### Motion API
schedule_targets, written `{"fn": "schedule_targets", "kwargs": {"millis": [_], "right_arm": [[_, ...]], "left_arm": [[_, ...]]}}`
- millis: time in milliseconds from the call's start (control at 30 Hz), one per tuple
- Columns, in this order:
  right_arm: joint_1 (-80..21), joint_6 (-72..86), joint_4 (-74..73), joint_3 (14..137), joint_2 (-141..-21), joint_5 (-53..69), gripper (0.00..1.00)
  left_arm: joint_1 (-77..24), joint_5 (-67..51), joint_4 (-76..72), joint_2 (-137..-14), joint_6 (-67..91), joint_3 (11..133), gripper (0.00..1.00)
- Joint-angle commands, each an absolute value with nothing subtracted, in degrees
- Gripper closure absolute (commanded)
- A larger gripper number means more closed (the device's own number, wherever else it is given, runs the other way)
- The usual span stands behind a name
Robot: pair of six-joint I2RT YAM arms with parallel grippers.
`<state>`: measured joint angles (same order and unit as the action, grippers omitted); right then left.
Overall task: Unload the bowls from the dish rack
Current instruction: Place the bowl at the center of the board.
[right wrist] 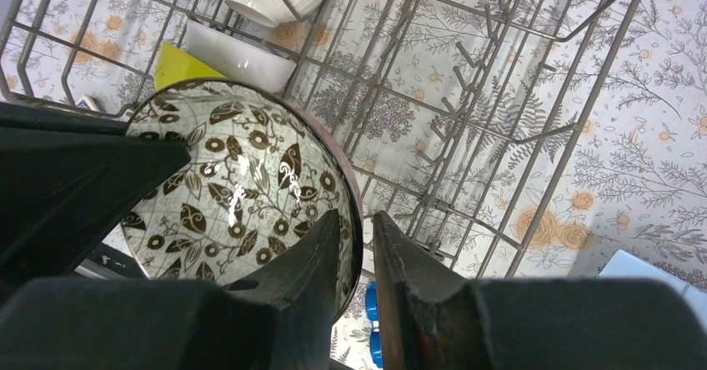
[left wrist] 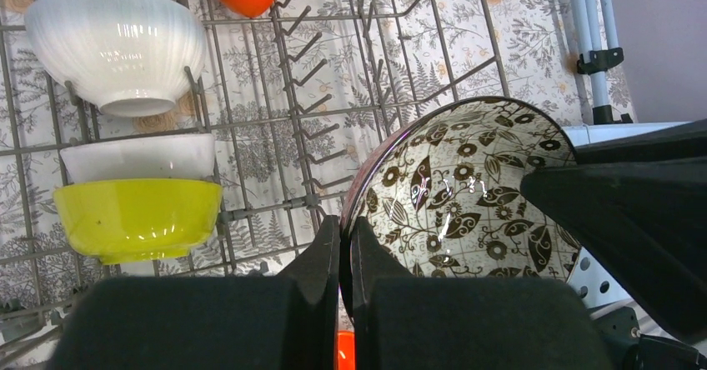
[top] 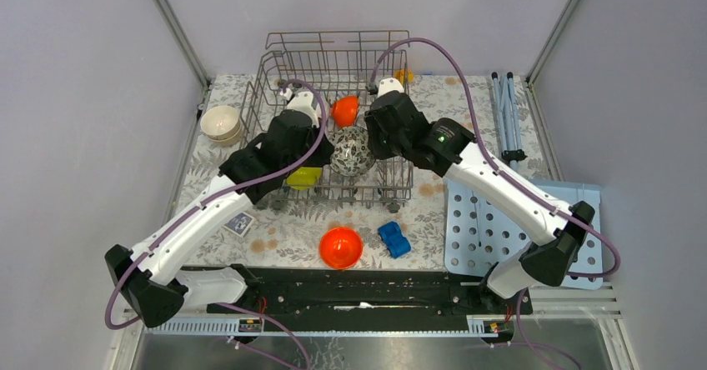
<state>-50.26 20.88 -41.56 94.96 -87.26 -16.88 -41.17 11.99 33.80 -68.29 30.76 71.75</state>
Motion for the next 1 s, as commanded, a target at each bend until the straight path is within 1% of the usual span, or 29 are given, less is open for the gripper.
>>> {"fn": "schedule_targets", "kwargs": {"millis": [0, 67, 133, 200, 267, 300, 467, 533, 867, 967], "right_arm": [[-50.76, 21.8, -39.93, 95.27, -87.98, -17.31, 0.71], [-50.79, 21.81, -39.82, 94.82, -88.06, -17.43, 0.73], [-50.8, 21.95, -39.59, 94.02, -87.91, -17.29, 0.78], [-50.8, 22.34, -38.95, 92.9, -87.36, -16.87, 0.87], [-50.8, 22.72, -38.69, 92.08, -87.0, -16.59, 0.99], [-50.75, 22.87, -38.67, 91.89, -86.82, -16.5, 1.0], [-50.78, 23.12, -38.67, 91.0, -86.09, -16.47, 1.0], [-50.8, 22.98, -38.59, 90.75, -85.79, -16.65, 1.0], [-50.79, 22.89, -38.09, 90.83, -86.0, -16.61, 1.0], [-50.73, 22.95, -37.79, 91.05, -86.21, -15.9, 1.0]], "left_arm": [[-41.35, 10.23, 29.06, -65.21, 32.85, 71.54, 1.0], [-41.4, 9.96, 29.07, -64.68, 33.25, 71.13, 1.0], [-41.36, 9.95, 29.04, -64.16, 33.58, 70.52, 1.0], [-41.36, 9.94, 28.96, -63.72, 33.86, 69.96, 1.0], [-41.39, 10.07, 28.67, -63.36, 34.11, 69.31, 1.0], [-41.37, 10.22, 28.58, -63.22, 34.25, 69.14, 1.0], [-41.43, 10.22, 28.57, -62.94, 34.07, 68.65, 0.78], [-41.4, 10.3, 28.79, -62.94, 33.81, 68.68, 0.7], [-41.77, 9.4, 30.35, -64.94, 31.59, 69.3, 0.53], [-42.47, 10.46, 31.25, -65.62, 30.67, 69.37, 0.51]]}}
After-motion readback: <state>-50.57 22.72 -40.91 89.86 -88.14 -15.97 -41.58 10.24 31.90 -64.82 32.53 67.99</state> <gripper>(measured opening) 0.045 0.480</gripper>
